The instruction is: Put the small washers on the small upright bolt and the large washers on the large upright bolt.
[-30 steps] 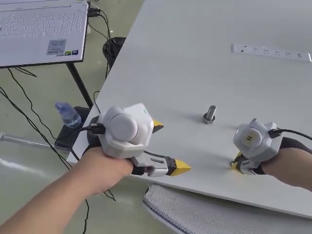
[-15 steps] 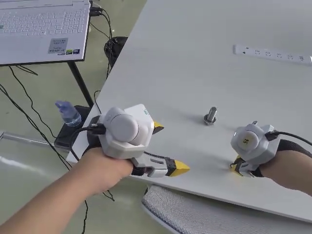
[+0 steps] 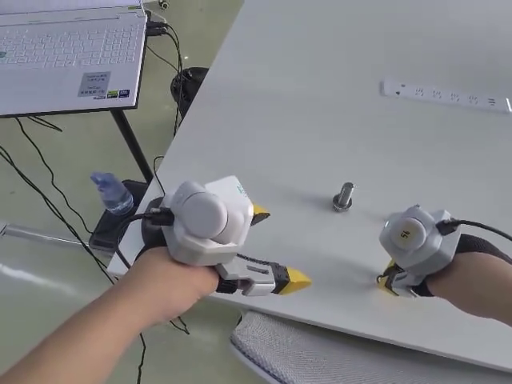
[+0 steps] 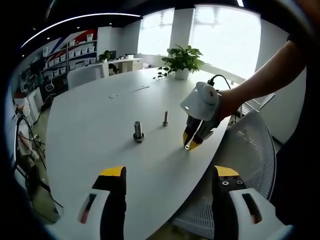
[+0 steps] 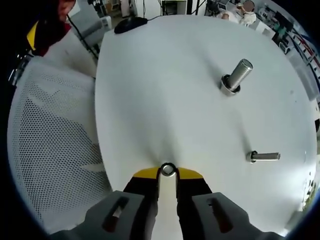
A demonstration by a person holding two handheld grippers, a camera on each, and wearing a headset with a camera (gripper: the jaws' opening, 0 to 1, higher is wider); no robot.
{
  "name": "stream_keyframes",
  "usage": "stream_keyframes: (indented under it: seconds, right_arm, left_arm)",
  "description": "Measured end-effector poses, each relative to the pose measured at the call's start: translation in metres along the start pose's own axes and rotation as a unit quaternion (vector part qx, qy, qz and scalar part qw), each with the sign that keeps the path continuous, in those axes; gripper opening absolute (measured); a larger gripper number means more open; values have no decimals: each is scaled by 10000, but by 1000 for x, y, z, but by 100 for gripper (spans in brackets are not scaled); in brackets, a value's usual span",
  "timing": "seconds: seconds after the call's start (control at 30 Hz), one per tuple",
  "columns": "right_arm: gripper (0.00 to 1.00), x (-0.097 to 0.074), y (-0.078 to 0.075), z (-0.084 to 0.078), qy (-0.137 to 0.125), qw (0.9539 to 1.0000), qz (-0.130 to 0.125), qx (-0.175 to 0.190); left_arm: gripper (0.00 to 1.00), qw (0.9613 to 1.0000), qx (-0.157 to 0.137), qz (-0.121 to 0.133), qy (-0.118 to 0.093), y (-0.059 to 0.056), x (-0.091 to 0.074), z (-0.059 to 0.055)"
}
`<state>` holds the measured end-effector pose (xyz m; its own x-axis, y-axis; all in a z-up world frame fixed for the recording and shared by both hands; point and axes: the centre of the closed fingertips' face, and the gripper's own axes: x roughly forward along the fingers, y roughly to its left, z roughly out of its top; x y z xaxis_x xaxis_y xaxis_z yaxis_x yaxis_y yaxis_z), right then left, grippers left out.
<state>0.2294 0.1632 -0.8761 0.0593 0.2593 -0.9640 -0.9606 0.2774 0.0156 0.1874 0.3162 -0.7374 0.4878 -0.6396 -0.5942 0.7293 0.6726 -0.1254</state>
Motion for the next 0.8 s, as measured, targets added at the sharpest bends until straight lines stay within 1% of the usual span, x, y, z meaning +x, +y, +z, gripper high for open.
stream_keyframes:
  seconds: [0.3,0.47,0.53,0.6,0.8]
  right_arm:
    - [13,-11,-9,1,-20,9999,9,155]
    - [12,-18,-17,0,-21,9998,-39,186]
    - [12,-20,-20,-2,11,9997,-30,260]
    - [12,-22,-23,-4,22,9997,-65,231]
    - [12,-30,-34,-8,-10,9994,-113,326]
  left_arm:
    - [69,10000,13,29,23,0,1,0]
    - [69,10000,14,46,10,0,1,2]
    - [69,10000,12,53,-3,-1,2,3]
    - [69,10000,31,58,0,-1,2,3]
    - [69,10000,9,84,-28,0,3,6]
